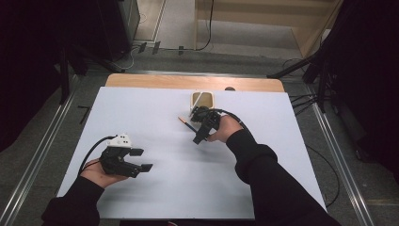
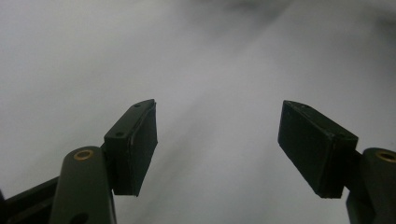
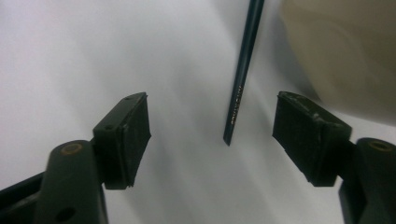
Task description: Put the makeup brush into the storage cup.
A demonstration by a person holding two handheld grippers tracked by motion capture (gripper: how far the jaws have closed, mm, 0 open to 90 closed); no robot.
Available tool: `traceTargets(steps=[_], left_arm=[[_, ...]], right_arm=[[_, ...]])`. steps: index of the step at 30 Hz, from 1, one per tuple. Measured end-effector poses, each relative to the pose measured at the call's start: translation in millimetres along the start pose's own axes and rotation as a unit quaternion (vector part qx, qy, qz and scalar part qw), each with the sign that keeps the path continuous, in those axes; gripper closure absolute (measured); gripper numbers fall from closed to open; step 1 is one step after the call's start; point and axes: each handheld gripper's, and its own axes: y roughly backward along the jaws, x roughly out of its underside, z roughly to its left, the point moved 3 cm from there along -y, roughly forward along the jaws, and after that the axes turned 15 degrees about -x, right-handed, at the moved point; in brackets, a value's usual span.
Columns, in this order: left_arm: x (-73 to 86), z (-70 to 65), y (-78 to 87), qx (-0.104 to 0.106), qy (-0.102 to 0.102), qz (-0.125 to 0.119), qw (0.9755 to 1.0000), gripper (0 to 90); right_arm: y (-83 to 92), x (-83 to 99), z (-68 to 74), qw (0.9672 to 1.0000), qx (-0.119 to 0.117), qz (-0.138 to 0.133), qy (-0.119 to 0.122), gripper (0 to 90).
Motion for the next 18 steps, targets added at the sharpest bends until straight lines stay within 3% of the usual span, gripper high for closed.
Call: traceTargets(steps=[15,18], left_arm=[[0.1,-0.3,-0.5,0.001,-0.002,0.0,1.0,28.9],[0.0,-0.4,-0.5,0.001,-0.002,0.0,1.0,28.9]], right_arm=[[-11.6,3.9,-5.5,0.9998,0.007,-0.013,-0.012,39.3],[-15.1,4.7,-7.2,0.9998,0.008,-0.014,-0.012,44.9]])
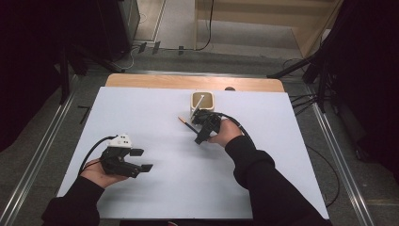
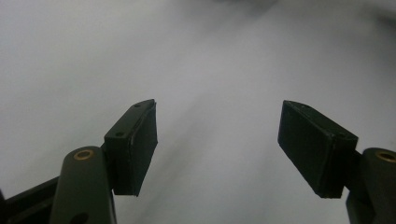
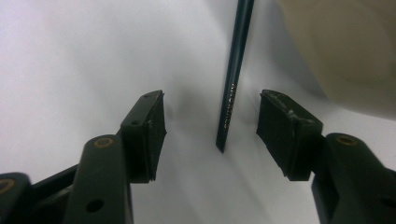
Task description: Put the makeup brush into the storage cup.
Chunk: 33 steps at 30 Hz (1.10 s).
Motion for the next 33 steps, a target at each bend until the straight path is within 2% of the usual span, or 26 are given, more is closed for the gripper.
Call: traceTargets(steps=[8,11,15,22,27,30,33], left_arm=[[0.1,0.1,0.0,0.0,0.0,0.001,1.0,28.9],[0.1,-0.2,-0.3,0.0,-0.001,0.001,1.0,28.9],[0.1,0.0,-0.2,0.0,0.0,0.002,1.0,29.0],[0.1,-0.6,-0.4,0.001,0.0,0.001,1.0,29.0],[0.0,-0.5,-0.3,0.001,0.0,0.001,1.0,29.0],[0.1,-0.5,-0.3,0.001,0.0,0.002,1.0,29.0],[0.1,-0.3,-0.3,0.001,0.0,0.001,1.0,29.0]], right_arm=[[-4.4,-0.1,-0.3,0.9998,0.015,-0.01,0.003,55.0],[-5.3,-0.8,-0.8,0.9995,0.022,-0.022,0.003,59.7],[-6.4,-3.1,0.9,0.9992,0.033,-0.024,0.003,62.4],[-7.0,-5.0,1.4,0.9993,0.027,-0.027,-0.003,69.8],[-5.9,-4.4,-2.6,0.9991,0.023,-0.033,-0.009,80.0],[-6.0,-4.6,-3.0,0.9992,0.024,-0.033,-0.003,85.2],[-6.0,-4.8,-2.1,0.9992,0.027,-0.029,0.0,85.7]])
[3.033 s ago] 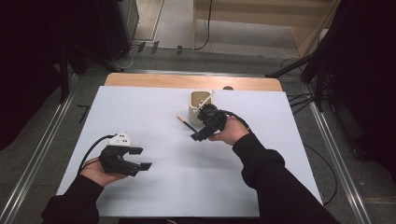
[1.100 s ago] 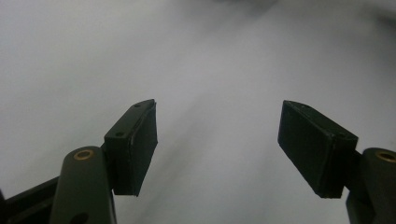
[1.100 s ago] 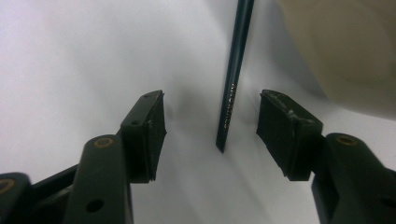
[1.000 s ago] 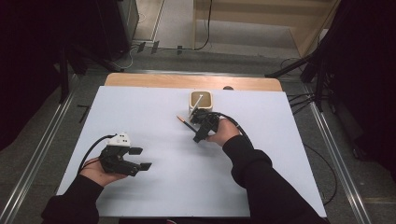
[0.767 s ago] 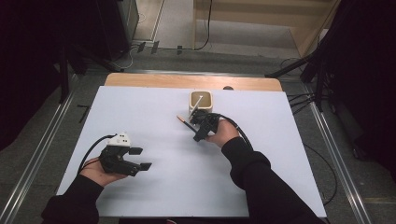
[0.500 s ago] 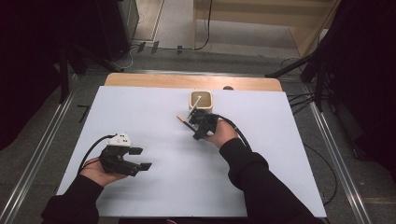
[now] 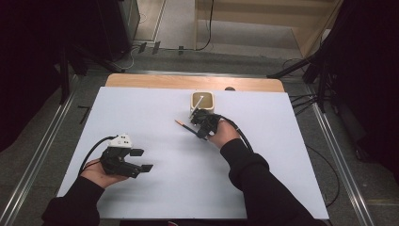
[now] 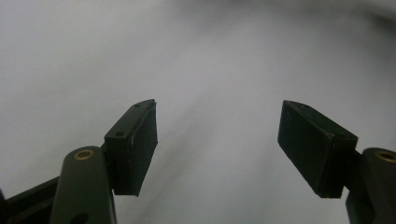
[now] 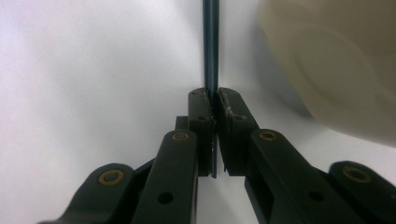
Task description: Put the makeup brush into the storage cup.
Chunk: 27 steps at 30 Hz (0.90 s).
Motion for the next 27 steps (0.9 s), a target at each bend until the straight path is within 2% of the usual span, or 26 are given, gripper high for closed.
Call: traceTargets(steps=[5,9,13,16,22,27], left_arm=[[0.0,0.2,0.1,0.0,0.0,0.0,1.0,29.0],[-0.1,0.4,0.2,0.0,0.0,-0.001,1.0,29.0],[0.0,0.8,0.3,-0.002,0.0,0.001,1.0,29.0],[-0.1,0.6,0.1,-0.001,-0.001,0.001,1.0,29.1],[-0.3,0.5,0.0,-0.002,0.0,0.001,1.0,29.1],[-0.3,0.8,0.2,-0.002,0.0,0.001,1.0,29.1]], right_arm=[[0.1,0.0,0.0,1.0,0.0,0.0,0.0,86.0],[1.1,0.7,-2.4,0.9999,-0.012,-0.005,-0.008,86.1],[2.3,1.7,-3.1,0.9999,-0.01,-0.006,-0.008,86.1],[6.7,2.8,-4.0,0.9996,-0.016,-0.016,-0.016,86.2],[11.3,3.4,-1.8,0.9994,-0.023,-0.025,-0.01,86.3],[14.6,3.7,1.5,0.9977,-0.046,-0.048,-0.012,86.3]])
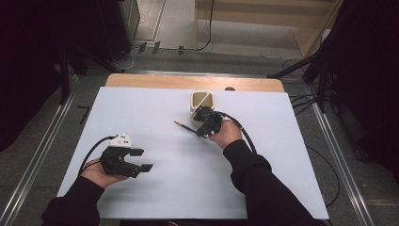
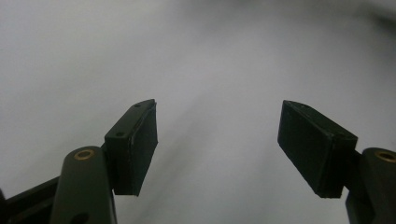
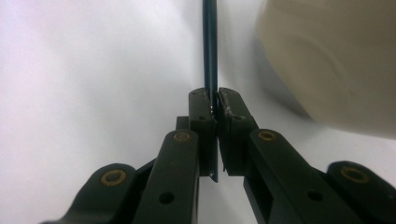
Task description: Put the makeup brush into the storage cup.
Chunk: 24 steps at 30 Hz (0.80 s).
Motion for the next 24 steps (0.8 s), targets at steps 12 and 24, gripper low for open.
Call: traceTargets(steps=[12,24], left_arm=[[-0.8,0.2,-0.6,0.0,0.004,-0.001,1.0,29.2],[-2.6,1.0,-1.3,0.001,0.012,-0.001,0.9999,29.7]], right_arm=[[20.8,3.4,6.2,0.9976,-0.042,-0.054,-0.014,86.3],[32.4,4.9,13.6,0.995,-0.06,-0.079,-0.01,86.3]])
